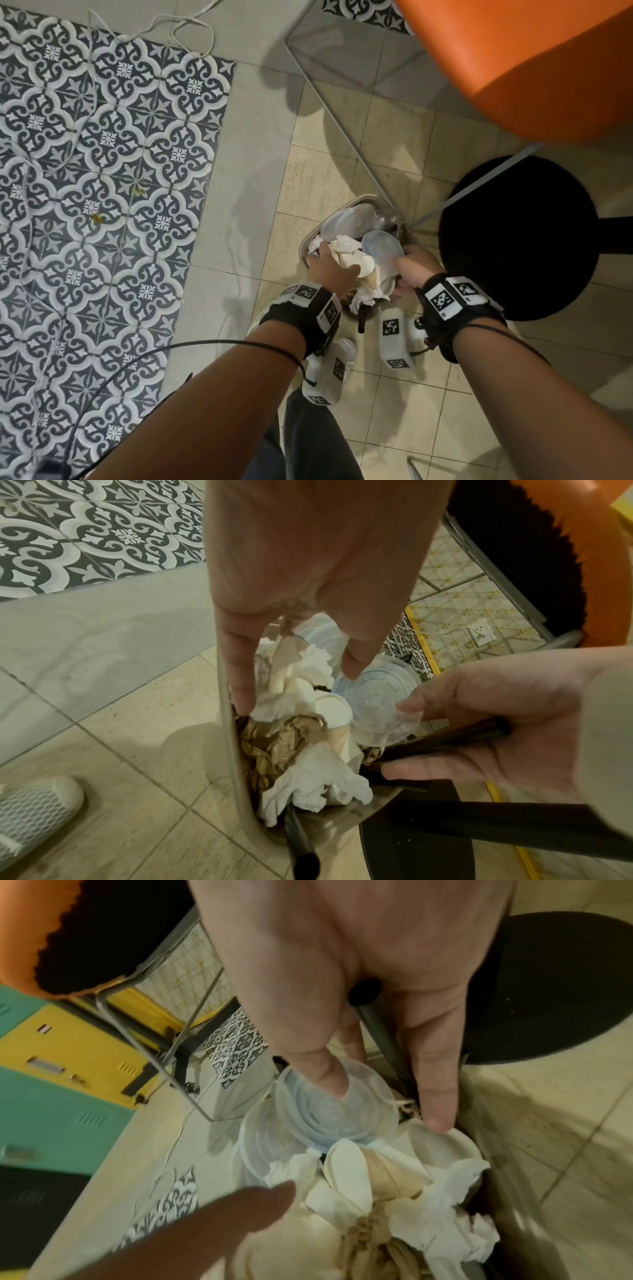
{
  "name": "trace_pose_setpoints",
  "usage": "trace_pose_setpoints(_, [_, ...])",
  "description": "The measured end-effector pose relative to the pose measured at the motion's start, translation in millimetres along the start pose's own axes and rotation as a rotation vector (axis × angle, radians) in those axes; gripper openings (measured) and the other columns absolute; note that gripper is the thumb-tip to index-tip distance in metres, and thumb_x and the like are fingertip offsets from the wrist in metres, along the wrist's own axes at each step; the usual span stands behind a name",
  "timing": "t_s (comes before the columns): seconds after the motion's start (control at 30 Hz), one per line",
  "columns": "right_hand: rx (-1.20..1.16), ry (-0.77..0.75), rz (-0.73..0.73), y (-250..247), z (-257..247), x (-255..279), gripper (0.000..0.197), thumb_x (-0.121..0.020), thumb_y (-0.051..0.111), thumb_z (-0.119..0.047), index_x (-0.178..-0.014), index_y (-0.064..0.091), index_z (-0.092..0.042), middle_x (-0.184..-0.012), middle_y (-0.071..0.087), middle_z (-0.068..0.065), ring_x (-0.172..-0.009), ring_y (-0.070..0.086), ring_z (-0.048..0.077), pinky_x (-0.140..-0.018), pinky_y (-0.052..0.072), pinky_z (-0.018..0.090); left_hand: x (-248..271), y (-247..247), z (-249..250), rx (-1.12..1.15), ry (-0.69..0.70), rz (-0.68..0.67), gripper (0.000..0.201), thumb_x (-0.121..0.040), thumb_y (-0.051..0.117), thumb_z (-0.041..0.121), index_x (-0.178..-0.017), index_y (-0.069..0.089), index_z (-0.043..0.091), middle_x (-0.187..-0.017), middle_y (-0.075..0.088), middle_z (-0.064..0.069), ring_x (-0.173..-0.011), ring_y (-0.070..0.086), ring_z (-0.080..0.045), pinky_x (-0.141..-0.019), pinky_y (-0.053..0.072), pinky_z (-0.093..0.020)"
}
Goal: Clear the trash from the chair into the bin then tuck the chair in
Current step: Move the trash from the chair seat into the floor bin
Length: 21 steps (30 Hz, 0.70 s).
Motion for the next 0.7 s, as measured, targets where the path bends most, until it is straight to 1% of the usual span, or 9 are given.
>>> trace_pose_setpoints(0.03, [0.08,-0.022,0.02,1.6,-2.7,-3.1,0.032,-0.088,0.046,-0.009,-0.117,0.058,-0.004,-0.114,0.063,0.019,-0.102,0.062,0.038,-0.088,0.054,0.046,1.1,-0.6,0.6,-0.006,0.009,0.002,0.08,-0.081,0.063,0.031,-0.146,0.02,0.011,-0.147,0.026,-0.02,-0.128,0.042,-0.036,-0.106,0.039,-0.046])
trace_pose_setpoints(0.07, [0.169,-0.035,0.05,3.8,-4.5,-6.0,0.033,-0.09,0.045,-0.012,-0.119,0.058,-0.003,-0.118,0.061,0.018,-0.108,0.06,0.037,-0.094,0.05,0.044,0.8,-0.1,0.2,-0.015,0.012,0.0,0.08,-0.081,0.063,0.031,-0.146,0.019,0.01,-0.147,0.026,-0.02,-0.129,0.04,-0.036,-0.106,0.039,-0.046])
trace_pose_setpoints(0.13, [0.295,-0.052,0.11,10.3,-3.8,-12.8,0.033,-0.093,0.044,-0.015,-0.121,0.055,-0.001,-0.123,0.059,0.018,-0.113,0.057,0.035,-0.098,0.046,0.041,-0.2,1.5,-1.0,-0.019,0.021,-0.013,0.083,-0.083,0.063,0.032,-0.148,0.017,0.012,-0.15,0.023,-0.019,-0.133,0.036,-0.035,-0.109,0.036,-0.045])
trace_pose_setpoints(0.23, [0.278,-0.046,0.068,30.6,6.2,-36.0,0.039,-0.093,0.045,-0.016,-0.128,0.047,0.001,-0.129,0.053,0.023,-0.118,0.052,0.036,-0.102,0.041,0.046,-1.4,6.0,0.2,-0.033,0.044,-0.067,0.085,-0.085,0.063,0.033,-0.149,0.011,0.013,-0.15,0.025,-0.018,-0.134,0.036,-0.035,-0.109,0.036,-0.042])
trace_pose_setpoints(0.33, [0.225,-0.022,0.112,21.6,5.5,-24.7,0.066,-0.084,0.059,-0.034,-0.142,0.035,-0.014,-0.143,0.042,0.015,-0.129,0.044,0.033,-0.108,0.037,0.045,2.6,8.9,4.9,0.041,0.06,-0.139,0.082,-0.081,0.064,0.031,-0.146,0.019,0.011,-0.142,0.041,-0.016,-0.126,0.046,-0.032,-0.105,0.042,-0.045])
trace_pose_setpoints(0.4, [0.185,-0.058,0.144,9.8,-0.5,-8.6,0.081,-0.079,0.066,-0.038,-0.147,0.026,-0.019,-0.15,0.035,0.01,-0.136,0.036,0.031,-0.111,0.032,0.043,3.7,5.9,5.5,0.073,0.068,-0.118,0.088,-0.068,0.063,0.038,-0.143,0.027,0.01,-0.136,0.049,-0.015,-0.122,0.051,-0.031,-0.102,0.045,-0.046])
trace_pose_setpoints(0.47, [0.14,-0.08,0.137,-0.6,0.4,1.6,0.084,-0.078,0.068,-0.037,-0.148,0.026,-0.019,-0.15,0.035,0.008,-0.136,0.037,0.029,-0.111,0.033,0.041,2.4,1.8,3.2,0.08,0.079,-0.072,0.089,-0.06,0.059,0.041,-0.139,0.032,0.011,-0.131,0.054,-0.015,-0.118,0.054,-0.031,-0.098,0.048,-0.046])
trace_pose_setpoints(0.6, [0.154,-0.094,0.131,-10.4,-0.7,12.1,0.077,-0.07,0.069,-0.04,-0.138,0.041,-0.019,-0.139,0.051,0.008,-0.124,0.051,0.029,-0.103,0.043,0.044,12.2,-7.7,6.5,-0.011,0.096,-0.032,0.08,-0.075,0.064,0.037,-0.144,0.029,0.013,-0.139,0.045,-0.012,-0.123,0.049,-0.03,-0.102,0.044,-0.046])
trace_pose_setpoints(0.7, [0.224,-0.122,0.165,-20.1,-5.2,24.7,0.074,-0.065,0.067,-0.046,-0.131,0.049,-0.019,-0.13,0.057,0.011,-0.117,0.055,0.031,-0.099,0.046,0.044,20.1,-18.3,15.4,-0.042,0.128,0.004,0.067,-0.082,0.064,0.031,-0.139,0.037,0.009,-0.133,0.051,-0.013,-0.12,0.053,-0.029,-0.101,0.046,-0.041])
Point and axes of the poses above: each hand's wrist, its own x-axis away from the middle knuckle, its own y-axis out of the palm, z = x × y, the point moved 9 cm from there along -x, towards the middle knuckle
